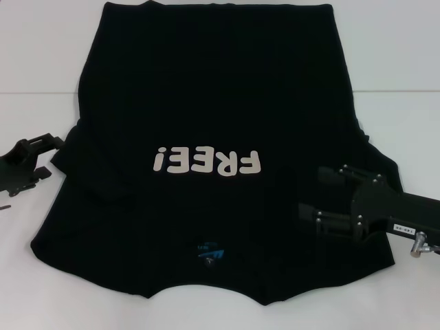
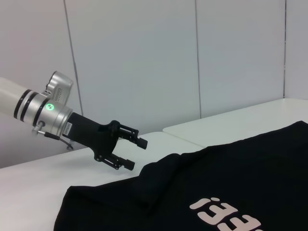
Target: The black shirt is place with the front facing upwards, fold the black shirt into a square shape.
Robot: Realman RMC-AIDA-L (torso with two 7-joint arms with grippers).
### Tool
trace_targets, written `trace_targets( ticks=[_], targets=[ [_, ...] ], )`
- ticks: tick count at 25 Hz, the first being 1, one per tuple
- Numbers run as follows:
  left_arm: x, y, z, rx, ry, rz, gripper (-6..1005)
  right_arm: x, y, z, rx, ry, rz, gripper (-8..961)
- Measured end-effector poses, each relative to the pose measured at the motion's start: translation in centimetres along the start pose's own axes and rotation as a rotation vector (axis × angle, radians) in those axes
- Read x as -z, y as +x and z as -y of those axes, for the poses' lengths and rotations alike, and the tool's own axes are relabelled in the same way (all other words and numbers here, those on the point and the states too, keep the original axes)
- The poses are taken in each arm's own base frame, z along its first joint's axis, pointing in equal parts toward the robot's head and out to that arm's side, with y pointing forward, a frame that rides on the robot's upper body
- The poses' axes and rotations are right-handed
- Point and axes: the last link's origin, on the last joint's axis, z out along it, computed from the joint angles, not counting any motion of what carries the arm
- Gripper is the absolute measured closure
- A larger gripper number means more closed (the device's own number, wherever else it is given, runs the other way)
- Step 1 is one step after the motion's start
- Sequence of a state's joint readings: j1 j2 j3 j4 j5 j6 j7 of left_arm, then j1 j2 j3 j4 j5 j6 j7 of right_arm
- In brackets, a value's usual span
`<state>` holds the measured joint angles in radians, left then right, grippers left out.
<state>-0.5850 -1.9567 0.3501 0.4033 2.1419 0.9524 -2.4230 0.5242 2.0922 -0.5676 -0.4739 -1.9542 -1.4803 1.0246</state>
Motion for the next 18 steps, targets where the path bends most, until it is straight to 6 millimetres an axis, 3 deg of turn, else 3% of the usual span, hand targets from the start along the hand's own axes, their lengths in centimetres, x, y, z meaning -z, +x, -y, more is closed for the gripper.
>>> trace_targets(
  ticks=[18],
  targets=[
    [-1.5,-1.0,-0.4,-0.011,0.030,-0.012,229,0.1,0.2,-0.1,-0.010,0.001,0.002,70]
  ],
)
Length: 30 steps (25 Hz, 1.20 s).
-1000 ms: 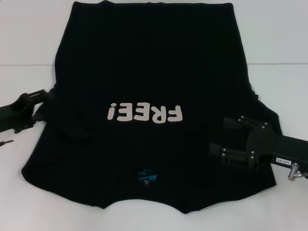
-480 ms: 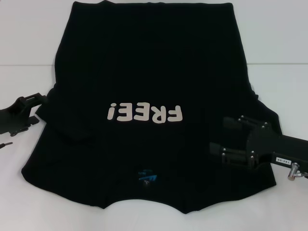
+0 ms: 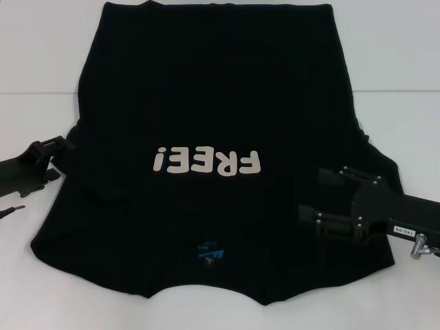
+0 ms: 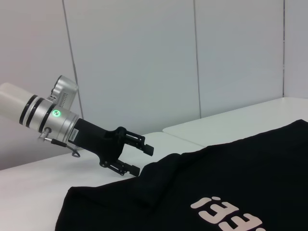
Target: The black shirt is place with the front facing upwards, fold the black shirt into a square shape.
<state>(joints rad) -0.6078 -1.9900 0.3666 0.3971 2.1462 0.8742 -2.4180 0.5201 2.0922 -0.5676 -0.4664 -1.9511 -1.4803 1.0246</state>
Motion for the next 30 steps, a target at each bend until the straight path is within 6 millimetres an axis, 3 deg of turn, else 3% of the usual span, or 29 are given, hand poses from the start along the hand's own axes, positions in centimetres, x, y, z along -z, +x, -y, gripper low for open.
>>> trace_targets(
  ticks=[23,30],
  targets=[
    [-1.0,-0.7,-1.4,-0.012,-0.026,0.009,230,0.0,0.1,-0.1,-0.001,-0.006,-0.003,69],
    [-2.1,-1.7,-4.6,0.037,-0.165,0.053,234,0.0,0.0,-0.3,-0.001,-0.017,0.003,68]
  ],
)
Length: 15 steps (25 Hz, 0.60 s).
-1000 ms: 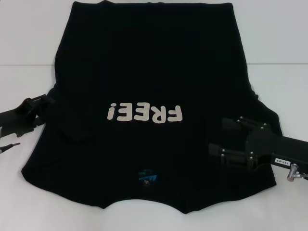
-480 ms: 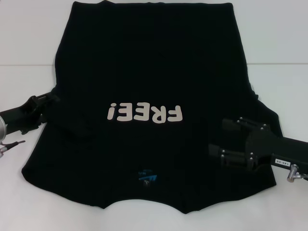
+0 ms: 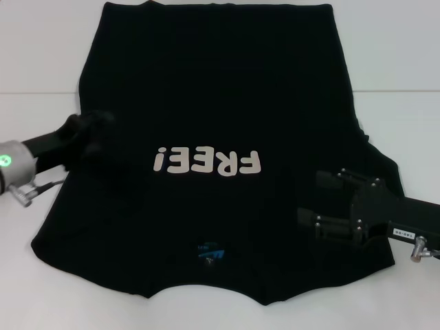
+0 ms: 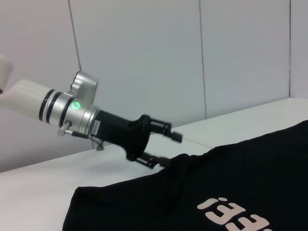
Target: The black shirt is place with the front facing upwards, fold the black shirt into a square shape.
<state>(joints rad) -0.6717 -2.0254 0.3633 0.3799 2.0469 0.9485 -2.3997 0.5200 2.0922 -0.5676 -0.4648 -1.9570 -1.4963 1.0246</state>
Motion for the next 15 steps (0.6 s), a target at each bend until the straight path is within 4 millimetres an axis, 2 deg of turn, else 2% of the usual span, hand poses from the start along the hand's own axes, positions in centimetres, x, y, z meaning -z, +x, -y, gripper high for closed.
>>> trace_targets(
  ticks=[4,8,12,15],
  targets=[
    [-0.9,-0.8,-1.9,-0.015,-0.080,0.031,234,0.0,0.0,0.0,0.000,-0.001,0.002,68],
    [-1.0,-1.2,-2.6,-0.004,-0.127,0.051,235,0.0,-0.1,0.0,-0.001,0.001,0.005,68],
    [0.0,-0.8,-2.4,0.011,-0.165,0.050,234,0.0,-0.2,0.1,0.001,0.001,0.007,68],
    [1.1,-0.2,-1.5,0.014,-0.152,0.044,243,0.0,-0.2,0.1,0.003,0.003,0.009,68]
  ],
)
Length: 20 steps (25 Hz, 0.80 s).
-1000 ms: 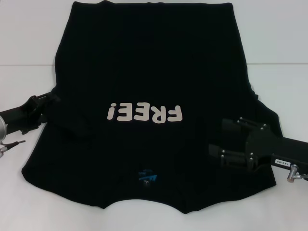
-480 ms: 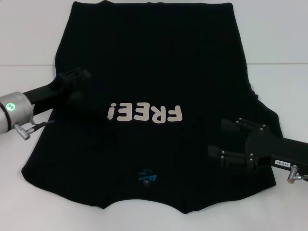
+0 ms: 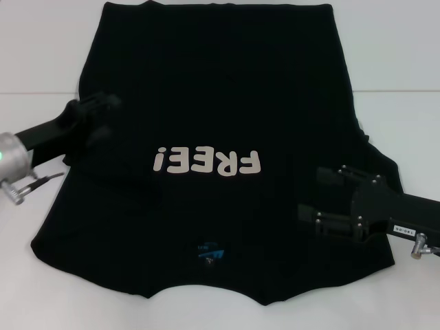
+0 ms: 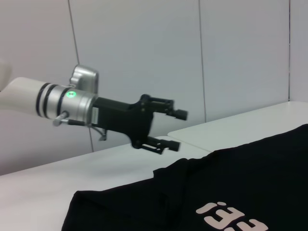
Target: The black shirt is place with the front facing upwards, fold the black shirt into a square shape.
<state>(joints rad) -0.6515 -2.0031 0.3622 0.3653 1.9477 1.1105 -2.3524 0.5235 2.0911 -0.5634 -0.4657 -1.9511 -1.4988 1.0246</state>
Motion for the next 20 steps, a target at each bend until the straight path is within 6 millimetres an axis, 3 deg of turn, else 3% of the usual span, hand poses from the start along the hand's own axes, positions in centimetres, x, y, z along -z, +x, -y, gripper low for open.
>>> trace_targets(
  ticks=[9,14,20],
  targets=[
    [3.5,-1.0,4.0,0.050,0.101,0.024,271,0.1,0.1,0.0,-0.003,0.003,-0.001,69],
    [3.0,-2.4,4.3,0.047,0.126,0.089,270,0.1,0.1,0.0,-0.003,0.003,-0.004,69],
    [1.6,-2.8,3.8,0.049,0.131,0.096,270,0.1,0.2,0.0,-0.004,0.005,-0.007,69]
  ],
)
